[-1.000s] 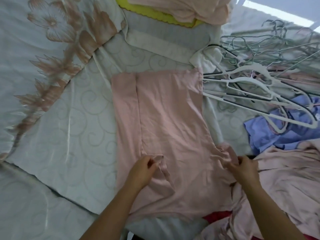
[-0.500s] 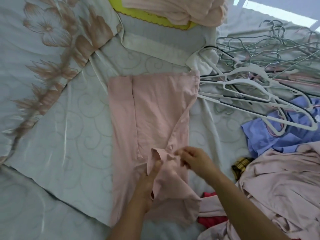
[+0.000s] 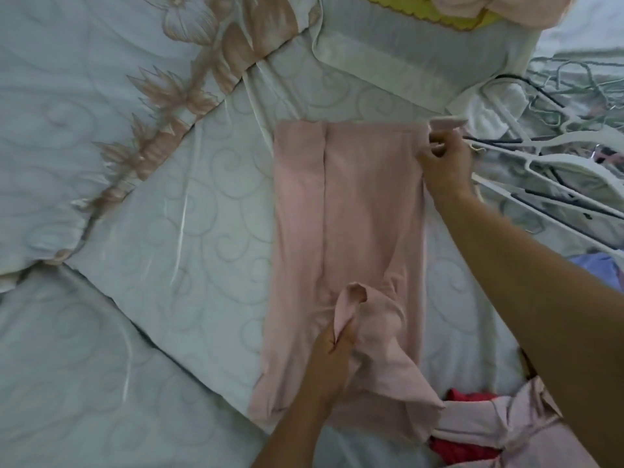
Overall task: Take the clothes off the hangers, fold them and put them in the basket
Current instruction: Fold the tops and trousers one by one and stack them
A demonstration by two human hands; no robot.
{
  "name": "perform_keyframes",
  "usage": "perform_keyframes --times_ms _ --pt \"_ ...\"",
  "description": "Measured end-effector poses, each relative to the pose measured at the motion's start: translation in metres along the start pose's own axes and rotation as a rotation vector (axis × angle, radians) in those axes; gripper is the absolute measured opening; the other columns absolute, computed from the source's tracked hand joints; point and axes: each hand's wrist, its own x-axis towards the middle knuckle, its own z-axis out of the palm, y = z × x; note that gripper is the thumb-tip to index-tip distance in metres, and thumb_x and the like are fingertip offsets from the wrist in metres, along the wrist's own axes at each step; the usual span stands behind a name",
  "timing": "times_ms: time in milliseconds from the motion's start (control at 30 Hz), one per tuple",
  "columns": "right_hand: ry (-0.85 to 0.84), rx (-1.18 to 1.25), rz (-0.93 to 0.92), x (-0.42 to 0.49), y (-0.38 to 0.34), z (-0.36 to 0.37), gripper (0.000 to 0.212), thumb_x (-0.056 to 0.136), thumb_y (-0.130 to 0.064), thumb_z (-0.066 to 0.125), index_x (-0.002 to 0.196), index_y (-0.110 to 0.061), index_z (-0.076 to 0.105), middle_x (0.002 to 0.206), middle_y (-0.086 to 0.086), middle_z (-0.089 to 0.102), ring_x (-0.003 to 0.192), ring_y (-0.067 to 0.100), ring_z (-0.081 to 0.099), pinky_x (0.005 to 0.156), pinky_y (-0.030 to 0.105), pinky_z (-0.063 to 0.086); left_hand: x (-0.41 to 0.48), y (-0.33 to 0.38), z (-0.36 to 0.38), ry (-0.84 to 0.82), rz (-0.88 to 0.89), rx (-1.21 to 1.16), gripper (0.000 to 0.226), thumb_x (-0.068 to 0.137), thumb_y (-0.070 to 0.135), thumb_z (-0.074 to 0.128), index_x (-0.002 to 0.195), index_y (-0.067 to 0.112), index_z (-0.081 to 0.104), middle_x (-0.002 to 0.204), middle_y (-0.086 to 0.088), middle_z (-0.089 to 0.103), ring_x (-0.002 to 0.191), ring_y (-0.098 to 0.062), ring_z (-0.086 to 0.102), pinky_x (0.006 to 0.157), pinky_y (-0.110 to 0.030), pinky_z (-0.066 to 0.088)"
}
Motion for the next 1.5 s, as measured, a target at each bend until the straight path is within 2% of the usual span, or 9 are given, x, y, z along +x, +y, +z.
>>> perform_keyframes --times_ms 133,267,433,567,767,967,1300,1433,1500 --pt "-0.327 -0.257 -0.084 -0.024 -0.01 0.043 0.05 0.091 -0.014 0.054 0.138 -0.01 0.037 0.124 0.013 0.05 0.106 0.023 0.056 0.091 0.034 0.045 0.0 -0.023 -0.033 0.084 -0.048 -0.047 0.04 0.088 0.041 0.053 0.127 0.041 0.042 0.131 0.016 0.05 0.124 -0.007 0.045 0.11 -0.03 0.034" --pt "-0.32 -0.612 -0.264 -0.069 0.015 0.035 0.052 0.089 -0.006 0.049 0.139 -0.002 0.034 0.144 0.02 0.031 0.128 0.036 0.035 0.102 0.038 0.031 0.002 -0.038 -0.052 0.047 -0.084 -0.016 0.06 0.084 0.026 0.067 0.132 0.038 0.033 0.13 0.018 0.043 0.12 -0.006 0.042 0.101 -0.022 0.037" --pt "-0.27 -0.494 -0.231 -0.159 0.086 -0.006 0.028 0.089 -0.01 0.049 0.115 0.001 0.052 0.115 0.016 0.044 0.1 0.034 0.049 0.092 0.045 0.044 -0.003 -0.052 -0.057 0.152 -0.03 0.083 0.066 0.064 0.015 0.058 0.126 0.026 0.042 0.125 0.008 0.051 0.114 -0.011 0.05 0.083 -0.008 0.041" --pt "-0.195 -0.345 0.046 -0.216 0.121 -0.039 0.012 0.09 -0.014 0.057 0.096 -0.009 0.049 0.097 0.003 0.045 0.079 0.023 0.05 0.075 0.037 0.043 -0.001 -0.053 -0.061 0.195 -0.008 0.095 0.053 0.08 -0.007 0.06 0.125 0.015 0.042 0.113 0.002 0.055 0.101 -0.014 0.055 0.069 -0.002 0.043" --pt "-0.269 -0.379 0.236 -0.283 0.156 -0.062 0.031 0.08 -0.018 0.072 0.081 -0.026 0.043 0.079 -0.002 0.05 0.072 0.023 0.05 0.068 0.032 0.038 -0.01 -0.051 -0.065 0.337 0.014 0.252 0.046 0.082 -0.006 0.061 0.118 0.017 0.041 0.095 0.008 0.057 0.08 -0.004 0.055 0.061 -0.005 0.042" --pt "-0.416 -0.517 0.293 -0.285 0.153 -0.066 0.034 0.079 -0.019 0.07 0.069 -0.026 0.038 0.07 -0.006 0.045 0.075 0.021 0.047 0.064 0.032 0.03 -0.019 -0.068 -0.082 0.488 0.026 0.625 0.048 0.074 0.018 0.077 0.114 0.007 0.053 0.104 -0.008 0.055 0.096 -0.027 0.051 0.077 -0.033 0.041" --pt "-0.567 -0.065 0.632 -0.277 0.13 -0.079 0.034 0.08 -0.008 0.072 0.058 -0.008 0.047 0.038 -0.006 0.038 0.032 0.005 0.032 0.034 0.017 0.025 -0.049 -0.064 -0.111 0.147 -0.253 0.172 0.033 0.069 0.04 0.078 0.088 0.018 0.063 0.09 -0.002 0.071 0.091 -0.023 0.066 0.067 -0.023 0.05" --pt "-0.562 0.231 0.764 -0.262 0.083 -0.089 0.04 0.043 -0.037 0.085 0.058 -0.009 0.061 0.051 0.004 0.056 0.045 0.011 0.05 0.041 0.02 0.038 -0.055 -0.038 -0.123 0.085 -0.275 -0.071 0.077 0.035 0.048 0.085 0.094 0.004 0.063 0.089 -0.013 0.072 0.08 -0.025 0.067 0.068 -0.036 0.054" --pt "-0.477 0.283 0.796 -0.234 0.058 -0.085 0.024 0.067 -0.028 0.078 0.072 -0.008 0.066 0.065 0.007 0.068 0.06 0.018 0.062 0.052 0.026 0.049 -0.038 -0.008 -0.122 0.099 -0.247 -0.165 0.053 0.057 0.035 0.083 0.092 0.002 0.061 0.087 -0.014 0.07 0.075 -0.023 0.065 0.065 -0.033 0.052"
